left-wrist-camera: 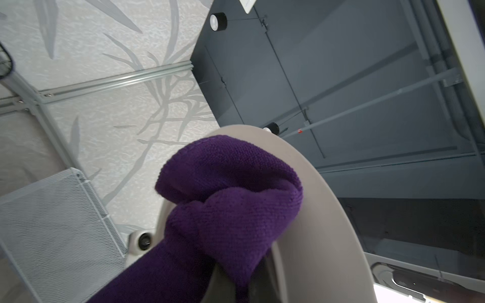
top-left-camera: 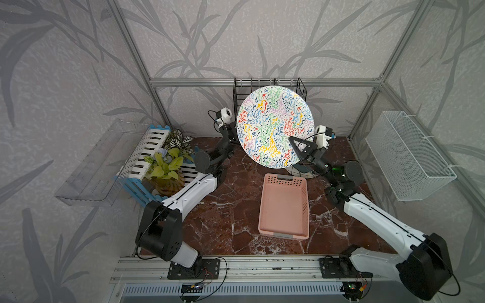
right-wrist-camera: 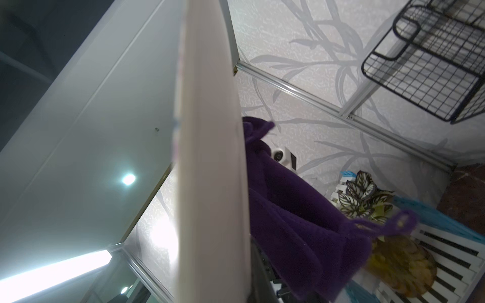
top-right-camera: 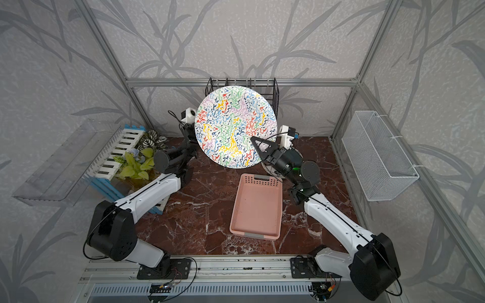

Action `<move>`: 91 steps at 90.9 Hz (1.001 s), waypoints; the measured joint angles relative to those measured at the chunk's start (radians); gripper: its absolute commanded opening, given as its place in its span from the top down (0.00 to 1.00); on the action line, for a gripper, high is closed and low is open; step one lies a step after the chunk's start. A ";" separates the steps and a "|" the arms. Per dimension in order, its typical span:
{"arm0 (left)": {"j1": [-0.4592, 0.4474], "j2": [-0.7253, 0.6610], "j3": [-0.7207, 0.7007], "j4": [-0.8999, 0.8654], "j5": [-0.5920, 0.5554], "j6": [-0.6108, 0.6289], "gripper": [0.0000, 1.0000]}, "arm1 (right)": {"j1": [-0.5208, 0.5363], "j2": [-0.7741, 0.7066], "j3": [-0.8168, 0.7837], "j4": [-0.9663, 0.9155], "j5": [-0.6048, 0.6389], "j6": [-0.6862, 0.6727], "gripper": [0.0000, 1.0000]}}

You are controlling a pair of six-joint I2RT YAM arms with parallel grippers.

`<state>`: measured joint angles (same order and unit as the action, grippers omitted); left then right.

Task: Wipe the wet plate dry
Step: Wipe the plate with towel.

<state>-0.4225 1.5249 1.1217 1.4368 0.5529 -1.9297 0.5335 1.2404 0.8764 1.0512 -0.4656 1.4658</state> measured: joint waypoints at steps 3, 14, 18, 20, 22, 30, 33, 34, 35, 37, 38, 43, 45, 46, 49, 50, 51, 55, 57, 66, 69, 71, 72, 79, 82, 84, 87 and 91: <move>-0.015 0.005 0.000 0.008 -0.018 -0.010 1.00 | 0.008 0.019 0.011 0.022 0.000 0.000 1.00; -0.121 0.032 -0.001 0.018 -0.072 -0.020 1.00 | 0.001 0.081 0.099 0.062 -0.006 -0.004 1.00; -0.153 0.039 -0.003 0.018 -0.083 -0.020 1.00 | -0.014 0.094 0.127 0.068 -0.005 -0.002 1.00; -0.159 0.040 -0.005 0.018 -0.090 -0.021 1.00 | -0.026 0.096 0.138 0.071 -0.003 0.001 1.00; -0.165 0.040 -0.007 0.018 -0.095 -0.022 1.00 | -0.039 0.096 0.142 0.075 -0.001 0.004 1.00; -0.146 0.040 -0.001 0.031 -0.101 -0.035 1.00 | -0.092 0.081 0.137 0.079 0.013 0.013 1.00; -0.130 0.040 0.009 0.035 -0.106 -0.040 1.00 | -0.101 0.073 0.128 0.077 0.016 0.014 1.00; -0.124 0.041 0.013 0.036 -0.108 -0.043 1.00 | -0.105 0.071 0.124 0.077 0.016 0.015 1.00; -0.119 0.042 0.019 0.037 -0.110 -0.047 1.00 | -0.106 0.067 0.119 0.077 0.016 0.015 1.00; -0.110 0.045 0.031 0.039 -0.114 -0.051 1.00 | -0.108 0.060 0.109 0.076 0.019 0.015 1.00; -0.104 0.049 0.043 0.040 -0.117 -0.057 1.00 | -0.107 0.055 0.103 0.075 0.020 0.013 1.00; -0.081 0.070 0.092 0.052 -0.131 -0.074 1.00 | -0.079 0.030 0.069 0.069 0.023 0.003 1.00; -0.076 0.087 0.122 0.061 -0.138 -0.087 1.00 | -0.060 0.020 0.057 0.065 0.025 -0.005 1.00; -0.075 0.092 0.134 0.064 -0.140 -0.089 1.00 | -0.047 0.015 0.049 0.064 0.027 -0.007 1.00; -0.075 0.114 0.172 0.076 -0.146 -0.102 1.00 | -0.014 0.005 0.036 0.062 0.028 -0.021 1.00; -0.076 0.122 0.185 0.079 -0.146 -0.106 1.00 | -0.003 0.002 0.032 0.061 0.029 -0.025 1.00; -0.077 0.131 0.198 0.082 -0.148 -0.109 1.00 | 0.009 0.000 0.029 0.061 0.029 -0.030 1.00; -0.087 0.162 0.247 0.093 -0.150 -0.122 1.00 | 0.048 -0.002 0.023 0.064 0.031 -0.046 1.00; -0.095 0.176 0.266 0.098 -0.151 -0.126 1.00 | 0.065 0.000 0.022 0.068 0.030 -0.053 1.00; -0.142 0.212 0.296 0.105 -0.166 -0.142 1.00 | 0.087 0.015 0.030 0.088 0.031 -0.077 1.00; -0.159 0.215 0.292 0.101 -0.172 -0.143 1.00 | 0.079 0.030 0.046 0.093 0.028 -0.082 1.00; -0.171 0.215 0.283 0.098 -0.178 -0.143 1.00 | 0.073 0.039 0.061 0.097 0.026 -0.084 1.00; -0.177 0.214 0.279 0.097 -0.180 -0.142 1.00 | 0.069 0.046 0.071 0.098 0.025 -0.083 1.00; -0.219 0.204 0.233 0.096 -0.189 -0.132 1.00 | 0.033 0.092 0.147 0.103 0.011 -0.078 1.00; -0.235 0.195 0.204 0.095 -0.191 -0.126 1.00 | 0.010 0.109 0.178 0.106 0.008 -0.070 1.00; -0.243 0.187 0.185 0.092 -0.193 -0.121 1.00 | -0.005 0.115 0.191 0.108 0.008 -0.063 1.00; -0.251 0.175 0.160 0.089 -0.196 -0.113 1.00 | -0.031 0.119 0.203 0.109 0.007 -0.051 1.00; -0.250 0.156 0.127 0.084 -0.197 -0.107 1.00 | -0.068 0.118 0.205 0.111 0.008 -0.035 1.00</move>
<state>-0.6727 1.6814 1.2488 1.5204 0.3561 -2.0365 0.4656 1.3586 1.0813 1.1618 -0.4576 1.4311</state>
